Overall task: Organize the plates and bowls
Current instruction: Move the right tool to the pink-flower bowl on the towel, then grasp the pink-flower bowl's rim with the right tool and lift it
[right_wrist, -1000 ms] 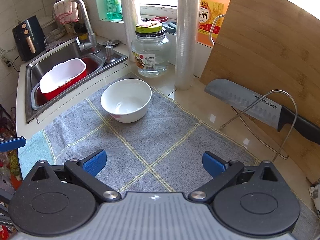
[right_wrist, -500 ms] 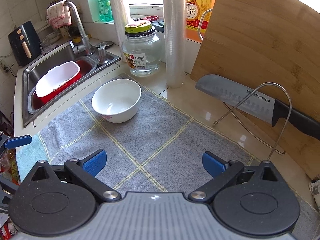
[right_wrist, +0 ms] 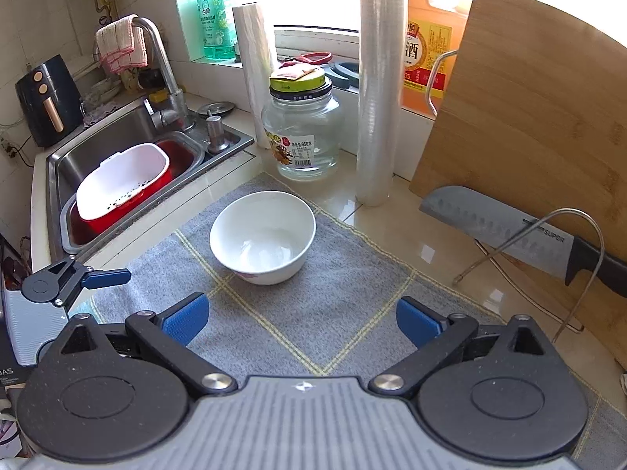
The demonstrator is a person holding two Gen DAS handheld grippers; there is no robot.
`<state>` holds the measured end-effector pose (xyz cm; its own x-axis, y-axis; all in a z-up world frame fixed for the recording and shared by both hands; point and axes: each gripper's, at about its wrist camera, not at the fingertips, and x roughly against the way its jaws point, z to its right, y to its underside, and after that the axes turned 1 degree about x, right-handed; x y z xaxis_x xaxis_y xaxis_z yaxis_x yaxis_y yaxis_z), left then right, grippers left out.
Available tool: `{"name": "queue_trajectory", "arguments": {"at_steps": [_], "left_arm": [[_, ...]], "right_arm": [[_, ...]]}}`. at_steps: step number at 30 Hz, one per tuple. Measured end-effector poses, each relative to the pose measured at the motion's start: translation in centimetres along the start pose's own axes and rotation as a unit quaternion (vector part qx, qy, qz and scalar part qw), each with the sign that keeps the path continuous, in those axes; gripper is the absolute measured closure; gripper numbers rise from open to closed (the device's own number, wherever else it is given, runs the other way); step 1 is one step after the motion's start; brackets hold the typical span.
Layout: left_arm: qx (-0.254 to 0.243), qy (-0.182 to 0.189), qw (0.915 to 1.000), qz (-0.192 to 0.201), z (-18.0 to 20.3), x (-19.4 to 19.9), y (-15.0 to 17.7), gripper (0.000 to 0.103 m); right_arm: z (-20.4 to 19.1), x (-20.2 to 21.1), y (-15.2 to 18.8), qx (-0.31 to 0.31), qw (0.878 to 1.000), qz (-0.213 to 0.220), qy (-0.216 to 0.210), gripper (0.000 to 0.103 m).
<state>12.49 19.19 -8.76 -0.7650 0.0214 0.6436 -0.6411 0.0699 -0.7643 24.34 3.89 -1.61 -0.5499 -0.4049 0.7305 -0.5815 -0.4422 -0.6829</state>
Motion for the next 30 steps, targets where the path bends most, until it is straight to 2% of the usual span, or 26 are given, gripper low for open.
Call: {"name": "queue_trajectory", "arguments": {"at_steps": [7,17,24,30], "left_arm": [[-0.023,0.031,0.9992,0.008,-0.5,-3.1,-1.5,0.003],[-0.055,0.033,0.9973,0.036,-0.5,-5.6,-3.1,0.004],[-0.054,0.049,0.9967,0.034,-0.7,-7.4,-3.9,0.008],[-0.063,0.071,0.9949,0.035,-0.9,-7.3,-4.3,0.013]], "right_arm": [[-1.1,-2.9,-1.6,-0.018,1.0,-0.011,-0.005,0.0],[-0.5,-7.2,-4.0,-0.015,0.999,-0.031,-0.016,0.003],[0.0,-11.1,-5.0,-0.009,0.998,-0.056,-0.034,0.012],[-0.2,-13.5,-5.5,0.006,0.996,-0.073,-0.044,0.018]]}}
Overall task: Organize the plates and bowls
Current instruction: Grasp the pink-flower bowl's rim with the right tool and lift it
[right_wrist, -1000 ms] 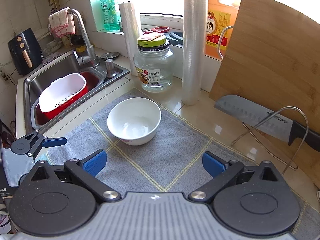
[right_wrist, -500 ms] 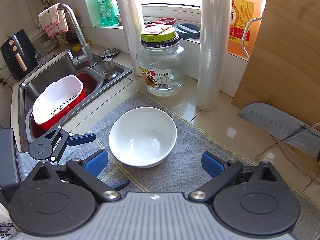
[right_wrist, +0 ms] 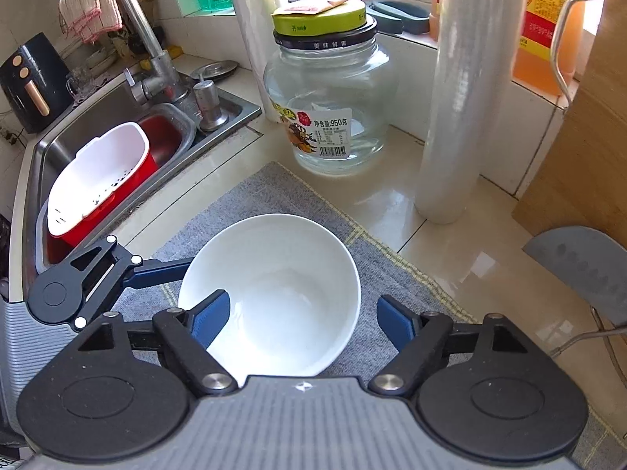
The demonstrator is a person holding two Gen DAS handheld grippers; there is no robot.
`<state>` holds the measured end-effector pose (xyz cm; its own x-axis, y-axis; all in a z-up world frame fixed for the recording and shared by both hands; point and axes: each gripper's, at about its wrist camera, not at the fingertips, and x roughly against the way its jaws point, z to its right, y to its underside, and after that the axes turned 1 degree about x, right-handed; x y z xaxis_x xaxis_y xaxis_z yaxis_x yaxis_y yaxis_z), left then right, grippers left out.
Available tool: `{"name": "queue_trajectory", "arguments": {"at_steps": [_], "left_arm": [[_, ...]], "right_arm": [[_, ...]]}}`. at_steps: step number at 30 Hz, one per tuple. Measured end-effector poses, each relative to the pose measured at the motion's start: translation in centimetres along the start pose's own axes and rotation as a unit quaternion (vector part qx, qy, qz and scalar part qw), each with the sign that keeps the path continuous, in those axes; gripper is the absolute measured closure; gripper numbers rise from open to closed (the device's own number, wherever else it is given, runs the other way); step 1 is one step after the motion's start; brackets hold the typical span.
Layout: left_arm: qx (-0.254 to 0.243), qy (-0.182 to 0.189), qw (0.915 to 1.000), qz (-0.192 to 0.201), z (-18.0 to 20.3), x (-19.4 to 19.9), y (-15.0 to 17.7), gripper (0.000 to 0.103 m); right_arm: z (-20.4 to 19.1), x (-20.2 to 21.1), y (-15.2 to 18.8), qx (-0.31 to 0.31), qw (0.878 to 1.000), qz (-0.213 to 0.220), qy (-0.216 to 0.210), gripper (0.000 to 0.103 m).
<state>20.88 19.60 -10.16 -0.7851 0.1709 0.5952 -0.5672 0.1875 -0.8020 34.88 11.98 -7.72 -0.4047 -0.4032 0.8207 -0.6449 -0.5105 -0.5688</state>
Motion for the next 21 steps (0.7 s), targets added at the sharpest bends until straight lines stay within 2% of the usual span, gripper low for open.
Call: {"name": "queue_trajectory", "arguments": {"at_steps": [11,21], "left_arm": [[-0.028,0.013,0.9995,0.006,0.1,-0.1,-0.4,0.017],[-0.034,0.018,0.9993,0.005,0.0,0.0,-0.7,0.018]], "right_arm": [[0.3,-1.2,-0.7,0.006,1.0,-0.004,-0.014,0.029],[0.3,-1.2,-0.7,0.006,1.0,-0.002,-0.013,0.03]]}}
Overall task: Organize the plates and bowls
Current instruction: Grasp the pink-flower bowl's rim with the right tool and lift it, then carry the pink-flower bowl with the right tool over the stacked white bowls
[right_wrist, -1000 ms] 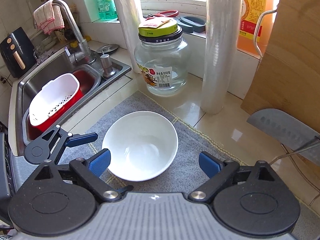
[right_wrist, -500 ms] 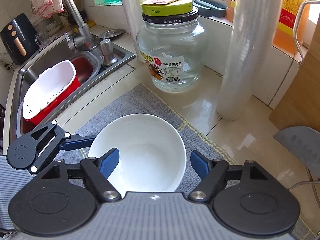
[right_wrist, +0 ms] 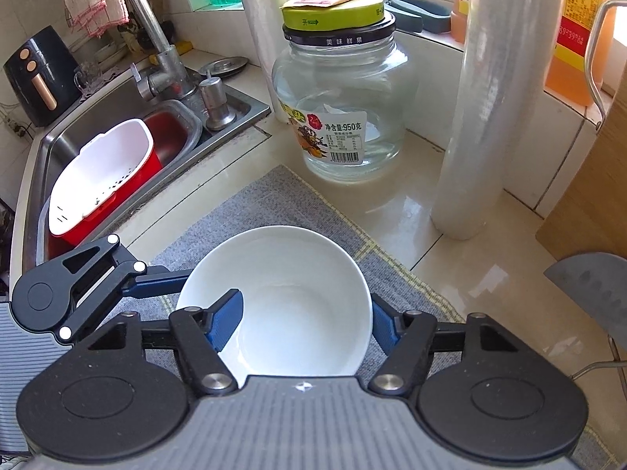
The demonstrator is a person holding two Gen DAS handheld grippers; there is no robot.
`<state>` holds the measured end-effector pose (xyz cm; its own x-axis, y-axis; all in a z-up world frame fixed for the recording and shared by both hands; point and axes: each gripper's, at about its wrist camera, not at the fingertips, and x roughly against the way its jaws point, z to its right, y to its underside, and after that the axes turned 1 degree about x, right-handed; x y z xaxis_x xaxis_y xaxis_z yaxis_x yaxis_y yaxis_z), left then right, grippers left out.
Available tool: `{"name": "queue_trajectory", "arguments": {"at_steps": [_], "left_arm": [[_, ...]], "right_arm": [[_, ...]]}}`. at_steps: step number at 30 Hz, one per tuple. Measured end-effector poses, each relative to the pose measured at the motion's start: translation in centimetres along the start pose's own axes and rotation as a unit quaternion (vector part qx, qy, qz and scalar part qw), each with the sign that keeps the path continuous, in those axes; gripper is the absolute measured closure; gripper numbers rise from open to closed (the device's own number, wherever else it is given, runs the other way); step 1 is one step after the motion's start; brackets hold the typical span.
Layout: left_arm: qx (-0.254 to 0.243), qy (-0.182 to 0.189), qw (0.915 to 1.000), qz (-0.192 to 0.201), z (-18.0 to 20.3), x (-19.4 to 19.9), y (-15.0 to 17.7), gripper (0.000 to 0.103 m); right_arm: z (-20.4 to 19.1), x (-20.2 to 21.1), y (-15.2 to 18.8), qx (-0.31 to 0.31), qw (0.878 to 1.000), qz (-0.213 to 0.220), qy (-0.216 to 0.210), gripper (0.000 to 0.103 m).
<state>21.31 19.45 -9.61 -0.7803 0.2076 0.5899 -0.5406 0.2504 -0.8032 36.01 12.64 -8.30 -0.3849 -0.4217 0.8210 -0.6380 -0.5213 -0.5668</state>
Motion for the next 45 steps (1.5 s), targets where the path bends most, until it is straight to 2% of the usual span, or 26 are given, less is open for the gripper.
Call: {"name": "queue_trajectory", "arguments": {"at_steps": [12,27,45], "left_arm": [[-0.003,0.004,1.0,-0.006,0.3,1.4,-0.2,0.018],[0.004,0.021,0.9997,-0.013,2.2,5.0,-0.3,0.018],[-0.069,0.068,0.9953,0.007,6.8,9.9,-1.9,0.018]], "right_arm": [[-0.6,1.2,0.4,0.0,1.0,0.003,-0.003,0.029],[-2.6,5.7,2.9,0.0,1.0,0.013,-0.008,0.029],[-3.4,12.9,8.6,-0.039,0.997,0.058,0.033,0.029]]}}
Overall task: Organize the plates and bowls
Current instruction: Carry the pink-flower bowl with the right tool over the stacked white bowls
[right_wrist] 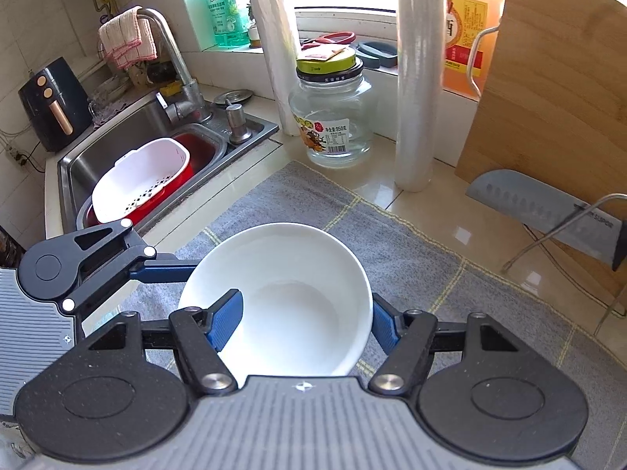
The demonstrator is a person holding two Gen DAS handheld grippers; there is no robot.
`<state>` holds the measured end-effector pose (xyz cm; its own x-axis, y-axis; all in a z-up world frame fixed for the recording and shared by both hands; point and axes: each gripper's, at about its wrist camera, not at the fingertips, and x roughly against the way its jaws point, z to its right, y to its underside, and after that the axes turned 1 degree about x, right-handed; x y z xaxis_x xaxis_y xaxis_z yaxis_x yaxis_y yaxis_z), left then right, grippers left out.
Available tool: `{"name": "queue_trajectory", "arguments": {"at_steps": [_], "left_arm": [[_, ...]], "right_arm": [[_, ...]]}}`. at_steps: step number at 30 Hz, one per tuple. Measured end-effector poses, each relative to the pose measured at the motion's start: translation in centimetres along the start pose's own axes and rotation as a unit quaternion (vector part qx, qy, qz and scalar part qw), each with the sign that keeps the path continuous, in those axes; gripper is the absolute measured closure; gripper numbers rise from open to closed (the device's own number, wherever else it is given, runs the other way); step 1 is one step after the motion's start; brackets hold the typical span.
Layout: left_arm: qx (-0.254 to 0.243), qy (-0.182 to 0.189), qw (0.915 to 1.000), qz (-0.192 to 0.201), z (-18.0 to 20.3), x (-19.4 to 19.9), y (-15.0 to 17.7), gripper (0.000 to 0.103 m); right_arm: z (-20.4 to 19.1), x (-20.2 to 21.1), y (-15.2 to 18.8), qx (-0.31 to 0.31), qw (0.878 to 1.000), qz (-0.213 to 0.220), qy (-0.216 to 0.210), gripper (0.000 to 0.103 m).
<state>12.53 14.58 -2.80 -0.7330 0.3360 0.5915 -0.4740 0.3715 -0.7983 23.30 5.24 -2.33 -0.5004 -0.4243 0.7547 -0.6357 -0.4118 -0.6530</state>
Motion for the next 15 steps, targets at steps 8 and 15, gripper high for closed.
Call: {"name": "queue_trajectory", "arguments": {"at_steps": [8,15], "left_arm": [[-0.023,0.034,0.9991,0.005,3.2,-0.9,-0.6,0.018],[-0.05,0.068,0.9962,0.018,5.8,-1.1,-1.9,0.018]], "right_arm": [[1.3,2.8,2.4,-0.029,0.999,0.011,0.026,0.029],[2.9,5.8,4.8,-0.056,0.997,0.021,0.056,0.029]]}}
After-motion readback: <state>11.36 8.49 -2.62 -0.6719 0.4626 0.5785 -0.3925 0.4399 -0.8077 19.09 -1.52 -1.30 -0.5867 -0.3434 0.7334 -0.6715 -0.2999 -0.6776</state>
